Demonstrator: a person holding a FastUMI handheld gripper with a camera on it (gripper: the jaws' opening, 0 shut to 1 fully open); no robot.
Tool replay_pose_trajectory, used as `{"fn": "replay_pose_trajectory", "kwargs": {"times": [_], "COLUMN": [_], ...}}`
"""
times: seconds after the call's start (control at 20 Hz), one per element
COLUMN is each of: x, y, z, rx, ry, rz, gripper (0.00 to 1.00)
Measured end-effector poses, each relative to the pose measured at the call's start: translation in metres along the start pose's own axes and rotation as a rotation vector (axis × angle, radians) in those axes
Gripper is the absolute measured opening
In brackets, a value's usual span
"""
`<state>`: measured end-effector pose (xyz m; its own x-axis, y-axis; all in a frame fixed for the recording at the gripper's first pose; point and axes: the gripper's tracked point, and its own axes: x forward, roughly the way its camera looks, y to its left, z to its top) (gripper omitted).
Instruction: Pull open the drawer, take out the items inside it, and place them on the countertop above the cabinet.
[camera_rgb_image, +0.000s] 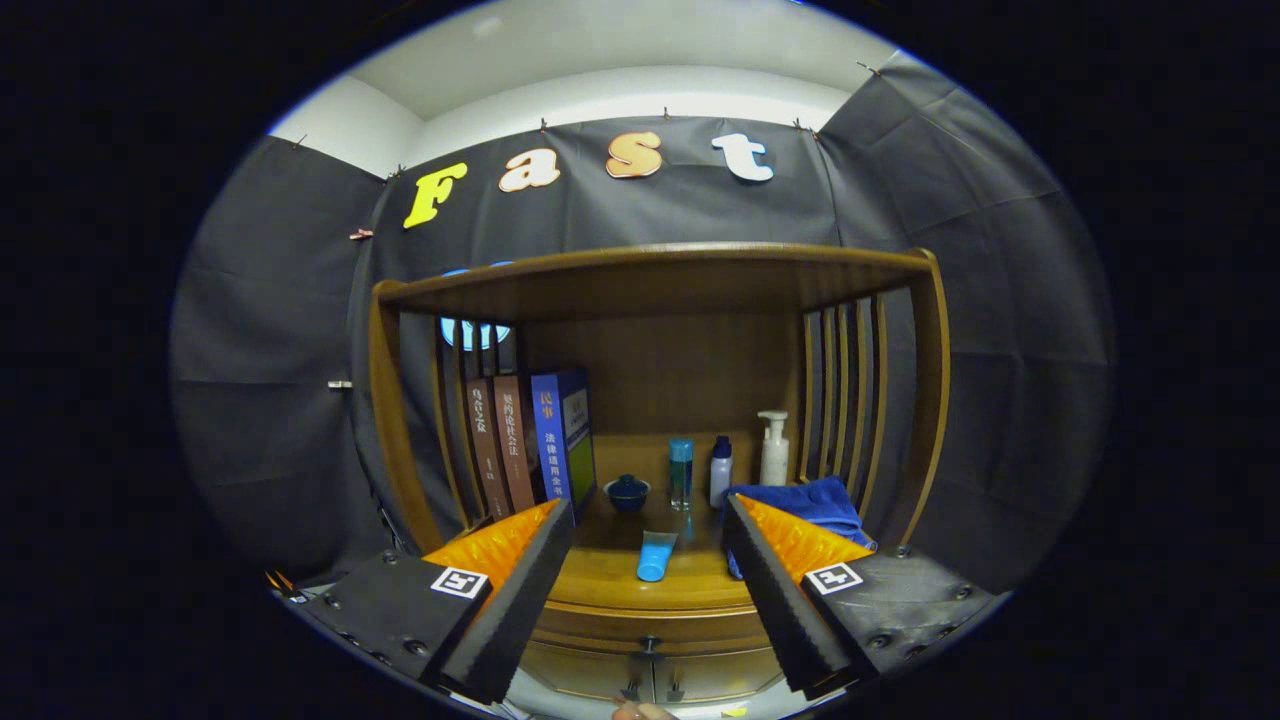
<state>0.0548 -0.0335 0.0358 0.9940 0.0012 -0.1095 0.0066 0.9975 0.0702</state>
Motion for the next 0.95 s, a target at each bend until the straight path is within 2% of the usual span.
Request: {"fn": "replay_pose_trajectory", "kwargs": {"times": [0.4, 0.95], "x": [-0.029, -0.037], "y": [0.005, 0.000], "z": [0.034, 0.037], "rx": [-0.008, -0.005], "ry": [-0.090, -0.103], "rz": [0.015, 0.014], "gripper": [0.99, 0.99]}}
